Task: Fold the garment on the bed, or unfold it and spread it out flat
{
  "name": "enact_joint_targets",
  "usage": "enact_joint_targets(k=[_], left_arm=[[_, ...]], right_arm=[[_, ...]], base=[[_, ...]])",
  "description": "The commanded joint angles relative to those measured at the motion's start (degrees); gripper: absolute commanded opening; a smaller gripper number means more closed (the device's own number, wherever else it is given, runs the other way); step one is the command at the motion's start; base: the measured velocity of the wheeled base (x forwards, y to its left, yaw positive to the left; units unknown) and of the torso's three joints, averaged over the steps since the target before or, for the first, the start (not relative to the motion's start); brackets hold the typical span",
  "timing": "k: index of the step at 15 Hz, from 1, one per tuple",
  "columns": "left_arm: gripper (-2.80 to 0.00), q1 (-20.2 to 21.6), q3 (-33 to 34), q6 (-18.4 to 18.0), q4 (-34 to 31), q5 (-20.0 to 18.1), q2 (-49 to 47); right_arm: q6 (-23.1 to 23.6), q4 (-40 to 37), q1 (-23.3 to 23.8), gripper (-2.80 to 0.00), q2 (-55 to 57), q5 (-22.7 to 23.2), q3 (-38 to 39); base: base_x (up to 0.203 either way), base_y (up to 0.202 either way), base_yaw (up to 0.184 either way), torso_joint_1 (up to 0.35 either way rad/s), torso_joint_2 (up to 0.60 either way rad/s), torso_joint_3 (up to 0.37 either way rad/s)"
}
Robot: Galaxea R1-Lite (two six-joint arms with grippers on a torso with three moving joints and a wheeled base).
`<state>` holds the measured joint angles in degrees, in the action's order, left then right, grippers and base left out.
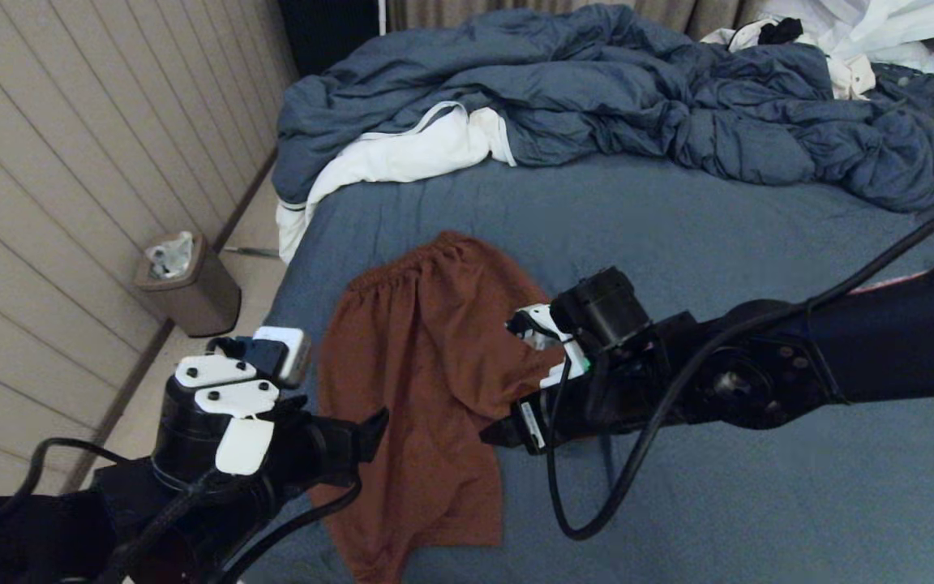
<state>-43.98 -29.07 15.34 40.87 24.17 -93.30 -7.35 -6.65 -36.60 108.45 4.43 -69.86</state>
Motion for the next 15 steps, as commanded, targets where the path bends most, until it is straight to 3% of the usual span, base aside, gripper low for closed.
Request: enact_joint_targets(k=[1,2,5,15], left_arm=[[0.0,0.24,-2.26,-0.05,-4.16,0.17,6.07],[-2.8,0.29,-2.37,-0.21,-5.67,0.11,7.22],[-2.8,0.47,-2.74,0.04,-9.14,-0.09,9.04],[-2.8,1.84,-2.83,0.22,-9.14,0.0,10.07]], right_arm=[[-0.03,-0.03,-0.12,0.0,-1.58,-0.01,0.15],[0.05,0.11,-0.23,-2.8,-1.82,-0.03,0.52],[0.23,0.14,-0.41,-2.8,-2.54,-0.12,0.78],[0.16,0.23,-0.32,-2.8,-2.29,-0.12,0.61]], base=[[0.0,0.0,0.0,0.0,0.0,0.0],[0.0,0.0,0.0,0.0,0.0,0.0],[0.0,0.0,0.0,0.0,0.0,0.0],[0.0,0.0,0.0,0.0,0.0,0.0]])
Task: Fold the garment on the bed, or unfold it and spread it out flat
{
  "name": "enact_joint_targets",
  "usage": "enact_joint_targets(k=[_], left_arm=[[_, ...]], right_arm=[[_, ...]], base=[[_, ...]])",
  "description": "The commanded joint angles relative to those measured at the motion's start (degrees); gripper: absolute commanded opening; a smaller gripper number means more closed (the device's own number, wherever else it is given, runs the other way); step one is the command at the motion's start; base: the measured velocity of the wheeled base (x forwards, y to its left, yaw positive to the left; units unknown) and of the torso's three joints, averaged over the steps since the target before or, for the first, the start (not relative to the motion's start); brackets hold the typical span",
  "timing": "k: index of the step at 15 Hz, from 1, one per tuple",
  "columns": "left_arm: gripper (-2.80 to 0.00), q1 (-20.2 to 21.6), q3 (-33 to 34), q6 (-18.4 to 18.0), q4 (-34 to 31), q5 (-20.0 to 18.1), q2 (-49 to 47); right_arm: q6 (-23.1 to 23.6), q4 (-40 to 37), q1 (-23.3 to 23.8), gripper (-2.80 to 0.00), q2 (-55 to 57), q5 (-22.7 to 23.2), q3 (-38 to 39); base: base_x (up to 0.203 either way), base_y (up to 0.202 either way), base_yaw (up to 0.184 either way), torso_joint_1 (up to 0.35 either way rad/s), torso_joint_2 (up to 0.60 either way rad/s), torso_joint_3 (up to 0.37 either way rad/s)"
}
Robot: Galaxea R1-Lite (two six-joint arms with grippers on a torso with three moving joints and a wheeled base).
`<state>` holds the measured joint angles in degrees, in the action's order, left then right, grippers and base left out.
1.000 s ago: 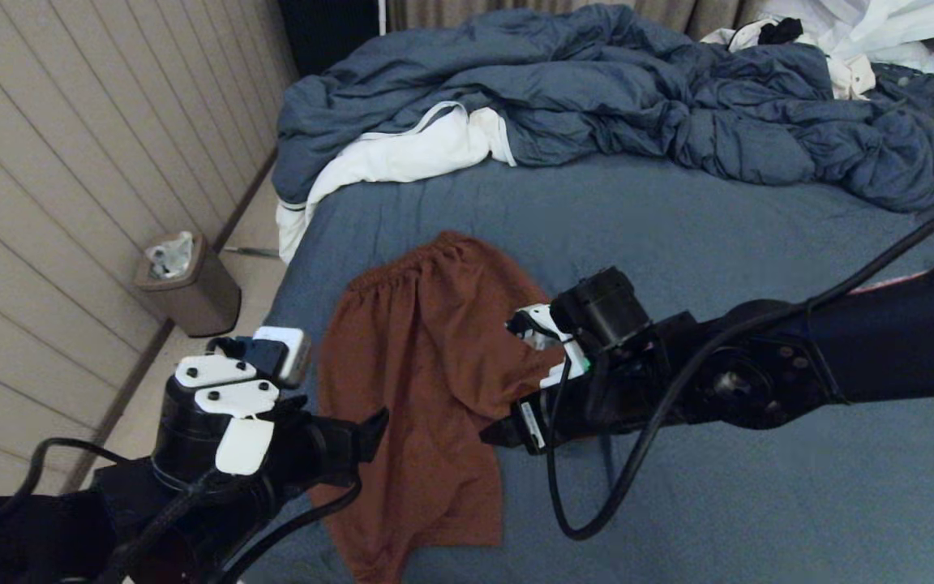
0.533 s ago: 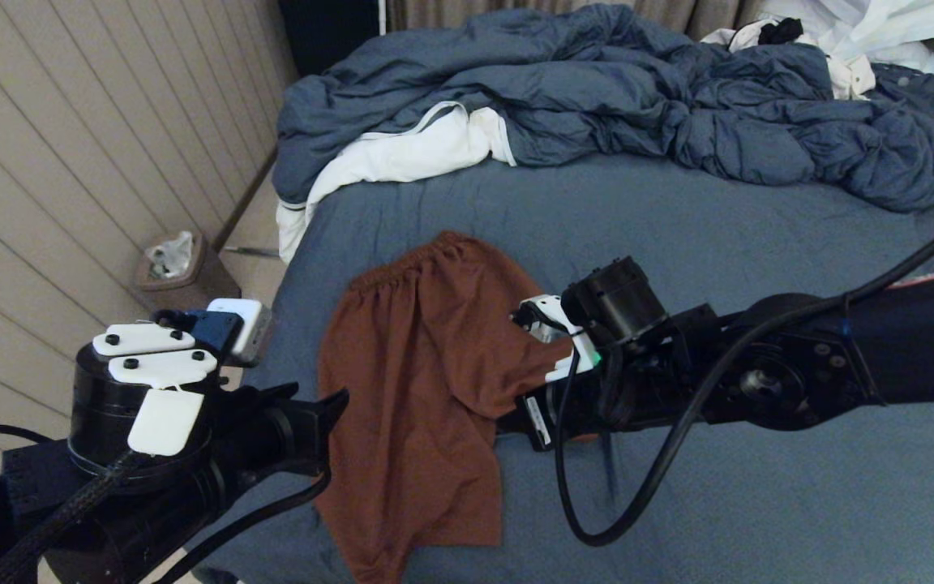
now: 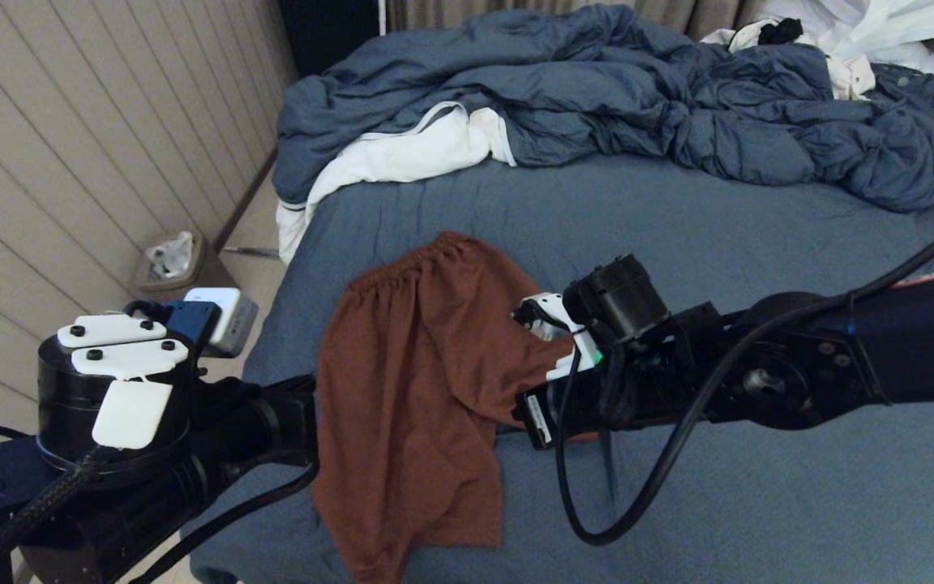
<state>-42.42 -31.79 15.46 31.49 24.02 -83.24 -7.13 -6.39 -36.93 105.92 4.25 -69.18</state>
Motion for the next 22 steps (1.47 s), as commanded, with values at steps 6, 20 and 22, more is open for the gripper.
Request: enact_joint_targets(k=[6,20,22], left_arm=[[-2.8,7.28,-0.1,-0.07,-5.08,0.01,10.62],[-2.8,29.81,1.62,2.39,-57.15,0.6,61.38],[-2.8,36.34,2.88,2.54,-59.21,0.38,65.29]], right_arm=[[-0.21,-0.14,0.73,-2.8,-4.8,0.01,0.22],[-6.6,0.05,10.72,-2.8,-54.04,-29.58,35.53],[-7.58,0.09,13.88,-2.8,-62.26,-37.71,40.24]], base=[[0.0,0.0,0.0,0.0,0.0,0.0],[0.0,0.0,0.0,0.0,0.0,0.0],[0.0,0.0,0.0,0.0,0.0,0.0]])
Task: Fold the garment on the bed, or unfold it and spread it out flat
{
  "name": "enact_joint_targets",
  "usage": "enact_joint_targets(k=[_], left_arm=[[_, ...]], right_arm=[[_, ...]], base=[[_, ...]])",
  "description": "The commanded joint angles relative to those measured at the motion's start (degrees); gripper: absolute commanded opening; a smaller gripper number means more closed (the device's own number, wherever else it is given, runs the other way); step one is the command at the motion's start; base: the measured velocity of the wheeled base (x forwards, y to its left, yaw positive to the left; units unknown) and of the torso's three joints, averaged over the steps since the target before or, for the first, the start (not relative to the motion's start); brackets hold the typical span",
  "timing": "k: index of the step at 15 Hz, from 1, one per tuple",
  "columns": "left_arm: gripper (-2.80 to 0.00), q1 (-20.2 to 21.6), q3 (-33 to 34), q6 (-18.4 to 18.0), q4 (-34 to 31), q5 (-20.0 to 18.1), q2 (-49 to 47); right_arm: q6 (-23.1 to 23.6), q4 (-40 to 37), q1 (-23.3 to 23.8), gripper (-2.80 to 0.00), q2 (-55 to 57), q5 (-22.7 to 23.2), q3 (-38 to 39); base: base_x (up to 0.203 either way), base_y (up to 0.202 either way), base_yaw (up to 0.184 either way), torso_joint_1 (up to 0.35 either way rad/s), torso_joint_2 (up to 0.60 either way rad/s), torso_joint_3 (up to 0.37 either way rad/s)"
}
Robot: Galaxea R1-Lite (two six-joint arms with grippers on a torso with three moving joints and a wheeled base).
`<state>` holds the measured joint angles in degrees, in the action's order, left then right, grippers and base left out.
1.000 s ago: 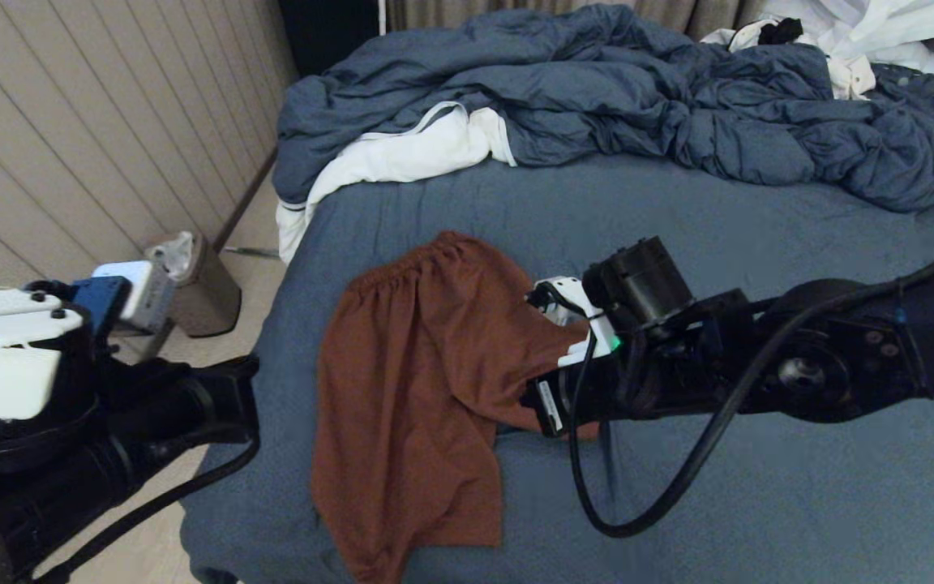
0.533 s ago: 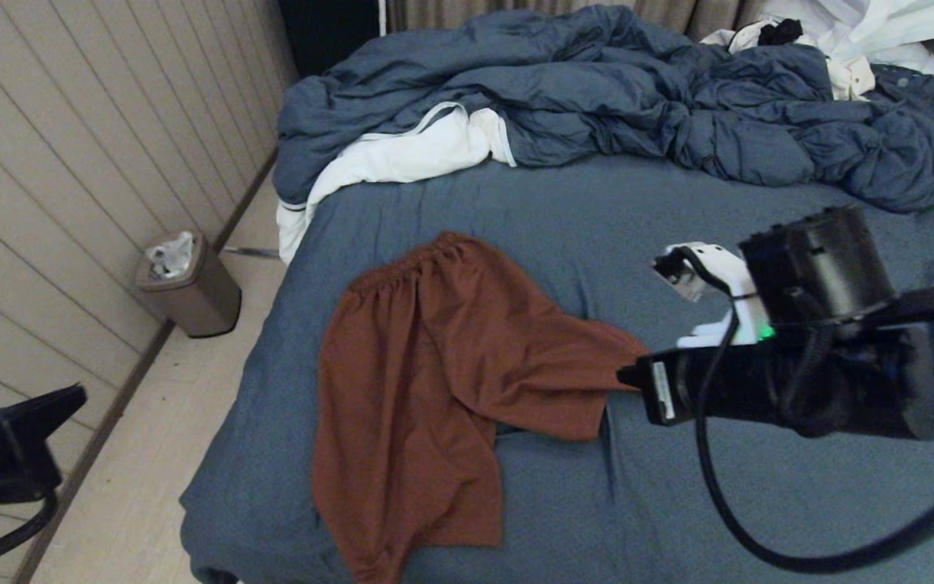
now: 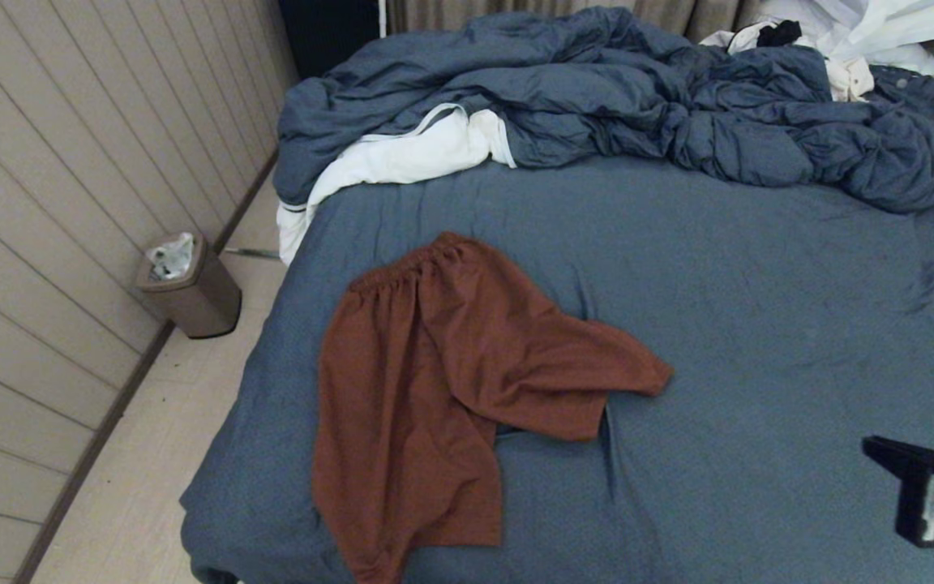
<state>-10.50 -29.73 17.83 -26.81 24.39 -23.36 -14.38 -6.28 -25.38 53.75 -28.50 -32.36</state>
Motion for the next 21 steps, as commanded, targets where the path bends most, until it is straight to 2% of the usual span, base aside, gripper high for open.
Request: enact_joint_targets(k=[1,4,6,7,8,9,10,12,13,14,16,18,20,21], left_arm=[[-2.8,6.2,1.95,0.17,-1.63,-0.36,7.23],[-2.8,9.66,5.04,-0.27,-2.07,-0.75,11.25],[-2.8,10.94,7.15,-1.88,-1.75,-0.7,13.68],[-2.8,10.94,8.23,-2.31,-1.57,-0.92,14.06],[-2.8,10.89,9.47,-4.18,-0.89,-1.44,15.1],[-2.8,10.87,11.49,-7.77,1.06,-2.7,16.68],[-2.8,10.86,14.63,-11.05,4.11,-4.65,18.57],[-2.8,10.86,20.37,-17.28,11.95,-10.09,22.89],[-2.8,10.86,22.15,-18.78,15.12,-13.59,23.36],[-2.8,10.86,23.44,-19.12,16.33,-15.51,23.34],[-2.8,10.86,25.18,-19.28,19.47,-20.43,23.36],[-2.8,10.86,27.14,-19.06,23.3,-22.38,23.36],[-2.8,10.86,29.73,-20.56,26.3,-25.88,23.27],[-2.8,10.86,29.73,-20.4,26.33,-25.71,23.27]], right_arm=[[-0.51,0.03,6.6,-2.8,-13.57,-6.95,5.4],[-0.16,0.11,17.09,-2.8,-23.82,-9.29,10.08],[1.43,0.2,20.51,-2.8,-30.53,-8.52,13.0],[2.58,0.47,21.03,-2.8,-34.24,-5.97,14.29],[3.87,0.69,21.67,-2.8,-38.06,-1.32,15.55],[6.34,0.87,22.77,-2.8,-42.33,6.51,17.65],[10.24,1.07,23.64,-2.8,-45.69,14.09,20.94],[17.56,1.25,24.44,-2.8,-50.7,23.49,25.66],[19.78,1.28,24.57,-2.8,-53.03,28.51,27.67],[20.69,2.04,24.65,-2.8,-53.65,31.77,29.11],[20.34,5.33,24.68,-2.8,-53.75,32.99,29.87],[20.21,5.92,24.68,-2.8,-53.75,36.97,29.58],[19.31,6.3,24.68,-2.8,-53.75,36.96,29.84],[19.55,6.75,24.68,-2.8,-53.75,35.12,30.17]], base=[[0.0,0.0,0.0,0.0,0.0,0.0],[0.0,0.0,0.0,0.0,0.0,0.0],[0.0,0.0,0.0,0.0,0.0,0.0],[0.0,0.0,0.0,0.0,0.0,0.0],[0.0,0.0,0.0,0.0,0.0,0.0],[0.0,0.0,0.0,0.0,0.0,0.0],[0.0,0.0,0.0,0.0,0.0,0.0],[0.0,0.0,0.0,0.0,0.0,0.0],[0.0,0.0,0.0,0.0,0.0,0.0],[0.0,0.0,0.0,0.0,0.0,0.0],[0.0,0.0,0.0,0.0,0.0,0.0],[0.0,0.0,0.0,0.0,0.0,0.0],[0.0,0.0,0.0,0.0,0.0,0.0],[0.0,0.0,0.0,0.0,0.0,0.0]])
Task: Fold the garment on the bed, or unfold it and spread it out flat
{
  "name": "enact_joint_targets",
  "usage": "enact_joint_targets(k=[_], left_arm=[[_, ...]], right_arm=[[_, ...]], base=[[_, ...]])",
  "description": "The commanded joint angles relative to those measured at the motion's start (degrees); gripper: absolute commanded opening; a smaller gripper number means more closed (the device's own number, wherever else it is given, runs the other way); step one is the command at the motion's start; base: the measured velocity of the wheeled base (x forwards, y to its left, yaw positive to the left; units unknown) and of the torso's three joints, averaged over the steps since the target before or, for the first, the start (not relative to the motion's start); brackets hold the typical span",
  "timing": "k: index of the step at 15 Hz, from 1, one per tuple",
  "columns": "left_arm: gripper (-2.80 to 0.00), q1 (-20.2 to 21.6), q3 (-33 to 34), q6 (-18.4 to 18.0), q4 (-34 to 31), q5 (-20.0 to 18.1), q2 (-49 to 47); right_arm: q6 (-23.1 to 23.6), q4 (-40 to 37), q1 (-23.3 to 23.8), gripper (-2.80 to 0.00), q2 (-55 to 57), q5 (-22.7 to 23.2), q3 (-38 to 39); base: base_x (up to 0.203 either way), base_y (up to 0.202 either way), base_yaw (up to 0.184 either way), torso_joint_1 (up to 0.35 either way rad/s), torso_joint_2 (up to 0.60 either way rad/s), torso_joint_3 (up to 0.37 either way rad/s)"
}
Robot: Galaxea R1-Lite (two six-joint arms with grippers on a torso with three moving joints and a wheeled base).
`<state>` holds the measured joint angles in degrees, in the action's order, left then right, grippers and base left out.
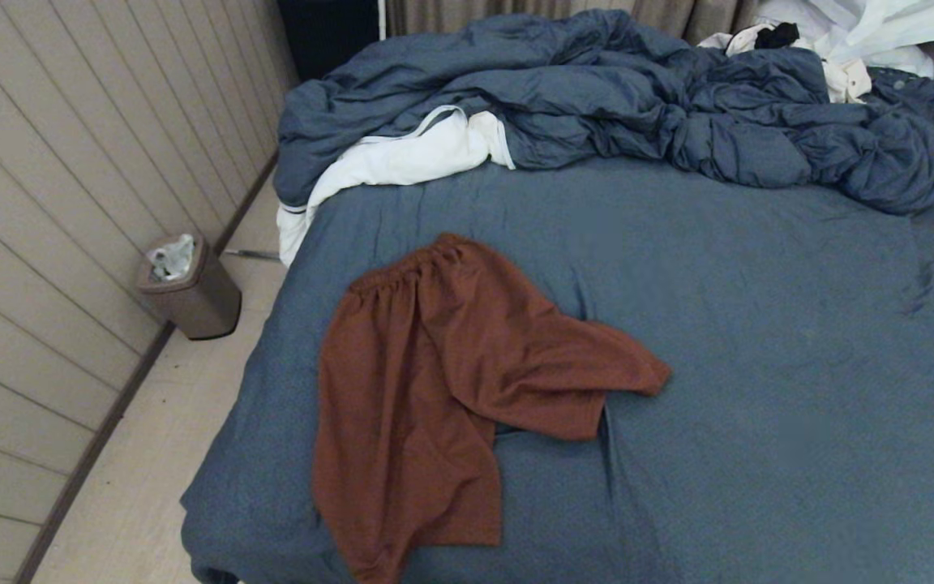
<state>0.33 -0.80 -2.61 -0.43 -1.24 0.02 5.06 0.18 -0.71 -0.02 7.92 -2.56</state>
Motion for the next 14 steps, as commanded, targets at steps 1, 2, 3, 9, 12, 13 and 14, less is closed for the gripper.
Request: enact_joint_targets(k=[1,2,3,9,12,13,14], left_arm=[[-2.8,0.02,0.8,0.56,-0.1,0.1,-0.11],[-2.8,0.02,0.8,0.76,-0.1,0.19,-0.11],[-2.8,0.02,0.8,0.76,-0.1,0.19,-0.17],[-2.8,0.0,0.8,5.81,0.16,1.85,-0.2],[-2.8,-0.07,0.8,7.46,0.41,2.12,-0.2],[-2.8,-0.07,0.8,8.27,0.52,2.12,-0.2],[-2.8,-0.07,0.8,9.11,0.61,2.12,-0.2]], right_arm=[[0.17,1.26,0.02,-2.8,0.02,-5.15,1.66],[-0.15,1.0,0.05,-2.8,0.02,-7.98,2.32],[-0.84,-0.26,0.09,-2.8,0.02,-6.91,2.53],[-1.63,-0.44,0.09,-2.8,0.02,-6.86,2.56],[-3.21,-0.36,0.09,-2.8,0.02,-7.13,2.56],[-3.21,-0.36,0.09,-2.8,0.02,-7.13,2.56],[-3.21,-0.36,0.09,-2.8,0.02,-7.13,2.56]], base=[[0.0,0.0,0.0,0.0,0.0,0.0],[0.0,0.0,0.0,0.0,0.0,0.0],[0.0,0.0,0.0,0.0,0.0,0.0],[0.0,0.0,0.0,0.0,0.0,0.0],[0.0,0.0,0.0,0.0,0.0,0.0],[0.0,0.0,0.0,0.0,0.0,0.0],[0.0,0.0,0.0,0.0,0.0,0.0]])
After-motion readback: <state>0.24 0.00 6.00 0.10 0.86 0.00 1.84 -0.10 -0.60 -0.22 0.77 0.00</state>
